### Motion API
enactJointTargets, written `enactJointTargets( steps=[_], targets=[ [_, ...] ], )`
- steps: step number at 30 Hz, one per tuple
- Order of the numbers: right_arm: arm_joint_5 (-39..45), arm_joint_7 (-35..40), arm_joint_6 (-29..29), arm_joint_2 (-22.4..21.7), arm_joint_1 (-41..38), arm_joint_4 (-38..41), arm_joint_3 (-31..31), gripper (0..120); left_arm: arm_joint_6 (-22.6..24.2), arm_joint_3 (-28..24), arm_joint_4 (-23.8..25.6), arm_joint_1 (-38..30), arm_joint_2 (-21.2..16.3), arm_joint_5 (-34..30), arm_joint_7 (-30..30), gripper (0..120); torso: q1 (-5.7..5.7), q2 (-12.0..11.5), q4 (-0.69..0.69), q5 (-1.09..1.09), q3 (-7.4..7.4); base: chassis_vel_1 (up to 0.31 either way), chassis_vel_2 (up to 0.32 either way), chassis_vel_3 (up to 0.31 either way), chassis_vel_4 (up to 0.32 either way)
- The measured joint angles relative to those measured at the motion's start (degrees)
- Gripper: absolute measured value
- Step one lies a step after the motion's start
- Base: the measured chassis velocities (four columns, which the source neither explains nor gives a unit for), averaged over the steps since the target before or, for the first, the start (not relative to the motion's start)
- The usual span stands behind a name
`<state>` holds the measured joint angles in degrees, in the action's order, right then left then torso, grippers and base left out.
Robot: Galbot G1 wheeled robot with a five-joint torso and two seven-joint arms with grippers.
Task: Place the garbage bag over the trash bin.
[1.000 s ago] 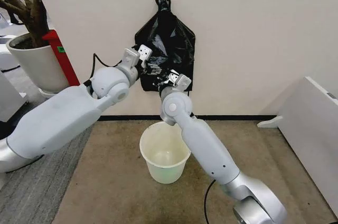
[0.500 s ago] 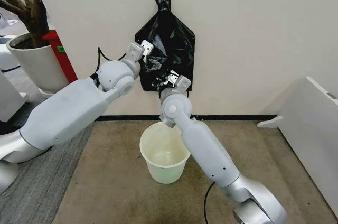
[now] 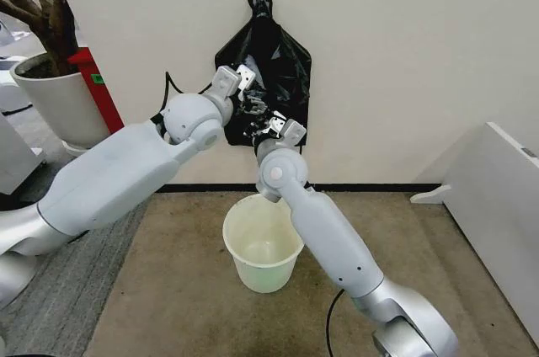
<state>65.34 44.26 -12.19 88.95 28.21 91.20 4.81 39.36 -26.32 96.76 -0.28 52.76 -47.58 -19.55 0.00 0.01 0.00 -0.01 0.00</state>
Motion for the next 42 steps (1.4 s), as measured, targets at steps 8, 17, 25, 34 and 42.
enactJointTargets(
  steps=[8,17,25,34,42],
  targets=[
    [0.2,0.0,0.0,-0.4,0.2,0.5,0.0,0,1.0,-1.1,-1.8,-0.5,1.7,0.2,-0.8,100,0.0,0.0,0.0,0.01,0.0,0.0,0.0,0.0,0.0],
    [0.3,-0.3,0.0,-1.0,0.3,0.9,0.0,0,2.0,-1.1,-2.4,-0.9,1.5,0.0,-6.0,100,0.0,0.0,0.0,0.01,0.0,0.0,0.0,0.0,0.0],
    [0.1,-0.6,0.0,-1.3,1.4,1.4,0.1,0,1.6,-0.6,-1.3,-0.7,-0.1,-0.4,-9.9,100,0.0,0.0,0.0,0.01,0.0,0.0,0.0,0.0,0.0],
    [-0.2,-1.0,0.0,-1.6,1.7,1.5,0.4,0,0.9,0.5,-1.2,-0.5,-0.2,-0.4,-13.0,100,0.0,0.0,0.0,0.01,0.0,0.0,0.0,0.0,0.0],
    [-0.5,-1.3,-0.1,-2.0,1.8,1.5,0.4,0,0.9,1.1,-1.8,-0.3,0.0,-1.1,-14.2,84,0.0,0.0,0.0,0.0,0.0,0.0,0.0,0.0,0.0]
  ],
)
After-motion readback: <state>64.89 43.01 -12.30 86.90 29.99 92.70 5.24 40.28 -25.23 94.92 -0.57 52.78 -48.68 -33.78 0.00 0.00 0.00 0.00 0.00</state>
